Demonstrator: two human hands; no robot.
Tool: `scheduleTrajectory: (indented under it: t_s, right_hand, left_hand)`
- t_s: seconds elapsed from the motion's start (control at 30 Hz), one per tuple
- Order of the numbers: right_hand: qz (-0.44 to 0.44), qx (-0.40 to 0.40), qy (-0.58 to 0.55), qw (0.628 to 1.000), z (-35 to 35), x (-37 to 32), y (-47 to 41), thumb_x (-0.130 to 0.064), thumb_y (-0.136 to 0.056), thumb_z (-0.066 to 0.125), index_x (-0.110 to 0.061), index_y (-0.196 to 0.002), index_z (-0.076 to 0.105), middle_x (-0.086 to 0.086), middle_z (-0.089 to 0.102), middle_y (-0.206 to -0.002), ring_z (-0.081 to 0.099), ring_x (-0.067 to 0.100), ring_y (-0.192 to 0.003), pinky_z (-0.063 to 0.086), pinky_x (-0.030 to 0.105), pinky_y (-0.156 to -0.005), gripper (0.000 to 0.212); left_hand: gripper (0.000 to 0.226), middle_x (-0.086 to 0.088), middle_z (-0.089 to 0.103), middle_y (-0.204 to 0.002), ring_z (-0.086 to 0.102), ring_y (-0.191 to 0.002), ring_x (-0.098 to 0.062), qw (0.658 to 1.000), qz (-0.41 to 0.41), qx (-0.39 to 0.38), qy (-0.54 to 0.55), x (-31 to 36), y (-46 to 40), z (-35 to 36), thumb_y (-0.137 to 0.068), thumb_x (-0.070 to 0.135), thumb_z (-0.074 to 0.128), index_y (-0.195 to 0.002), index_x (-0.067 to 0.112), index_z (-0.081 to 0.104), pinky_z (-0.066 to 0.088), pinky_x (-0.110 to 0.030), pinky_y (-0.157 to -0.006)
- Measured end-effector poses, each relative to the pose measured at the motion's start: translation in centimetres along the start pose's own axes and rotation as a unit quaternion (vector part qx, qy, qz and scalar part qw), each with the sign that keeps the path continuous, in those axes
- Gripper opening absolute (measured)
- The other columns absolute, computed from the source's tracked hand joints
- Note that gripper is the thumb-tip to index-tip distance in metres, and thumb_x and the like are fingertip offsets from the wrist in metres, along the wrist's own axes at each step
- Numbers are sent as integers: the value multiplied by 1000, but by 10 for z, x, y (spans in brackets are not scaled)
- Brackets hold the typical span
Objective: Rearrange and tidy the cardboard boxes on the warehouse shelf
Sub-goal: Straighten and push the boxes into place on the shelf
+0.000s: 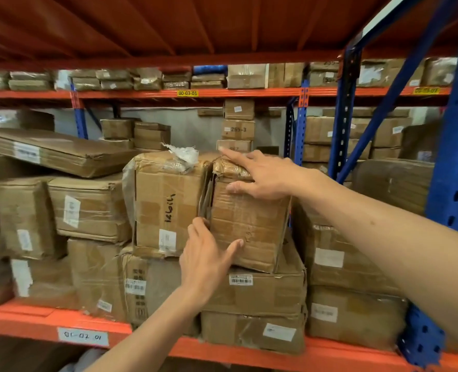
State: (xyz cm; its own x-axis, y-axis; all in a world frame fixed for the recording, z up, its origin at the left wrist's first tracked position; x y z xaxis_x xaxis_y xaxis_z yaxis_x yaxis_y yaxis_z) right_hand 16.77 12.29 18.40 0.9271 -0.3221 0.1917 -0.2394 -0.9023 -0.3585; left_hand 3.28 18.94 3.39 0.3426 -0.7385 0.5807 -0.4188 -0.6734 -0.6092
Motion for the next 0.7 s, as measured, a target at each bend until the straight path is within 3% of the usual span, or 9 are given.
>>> scheduleTrajectory:
  t_s: [0.2, 0.3, 0.4, 0.5, 0.6, 0.7]
  right_hand:
    - [21, -55, -48, 997, -17, 26, 20, -76, -91, 47, -74, -137, -26, 20, 41, -149, 53, 42, -124, 41, 52, -103, 86]
    - [27, -105, -73, 991, -31, 45, 34, -72, -87, 59, -76, -138, -19, 9, 51, -142, 57, 32, -121, 43, 54, -105, 93]
    - [54, -143, -92, 984, -40, 68, 52, -62, -84, 73, -65, -142, 7, -4, 58, -133, 63, 23, -112, 52, 49, -96, 88]
    - [102, -141, -124, 977, -46, 89, 71, -63, -70, 85, -62, -128, 28, -8, 59, -124, 66, 22, -103, 62, 46, -76, 81]
    - [127, -103, -159, 974, -42, 94, 82, -70, -49, 92, -66, -121, 33, -15, 56, -123, 63, 17, -101, 63, 40, -62, 93]
    - [134, -20, -145, 980, -28, 97, 80, -65, -51, 93, -56, -123, 35, -7, 57, -122, 57, 22, -108, 62, 48, -73, 93]
  left_hand:
    - [95, -11, 43, -136, 48, -125, -31, 997, 32, 42, 62, 5, 6, 3, -79, 55, 79, -148, 12, 28, 50, -44, -95]
    - [105, -15, 38, -137, 40, -126, -32, 997, 38, 34, 61, 11, 10, 10, -77, 58, 79, -154, 11, 25, 44, -44, -99]
    - [116, -13, 28, -146, 36, -133, -34, 991, 28, -43, 126, 19, 4, 30, -74, 68, 76, -159, 22, 13, 41, -45, -105]
    - [128, 0, 39, -154, 46, -137, -22, 946, 12, -168, 278, 29, -9, 51, -63, 68, 85, -157, 46, 1, 40, -41, -112]
    - [133, 13, 46, -145, 49, -132, -10, 918, 19, -194, 346, 34, -28, 55, -51, 54, 97, -153, 51, 12, 40, -35, -113]
    - [111, 10, 63, -131, 62, -120, -6, 908, 12, -175, 380, 30, -45, 52, -49, 36, 101, -143, 39, 41, 49, -41, -108]
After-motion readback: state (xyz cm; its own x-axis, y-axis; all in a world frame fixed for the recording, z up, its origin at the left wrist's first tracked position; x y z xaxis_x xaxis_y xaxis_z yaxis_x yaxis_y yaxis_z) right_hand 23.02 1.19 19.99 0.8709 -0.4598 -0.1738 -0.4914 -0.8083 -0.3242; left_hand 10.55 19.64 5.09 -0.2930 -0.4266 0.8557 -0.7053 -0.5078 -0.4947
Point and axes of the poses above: each hand's wrist, its own y-axis away from the middle knuckle, its own z-axis out of the palm, x = y × z, the point moved 7 cm from there along -y, towards the middle knuckle
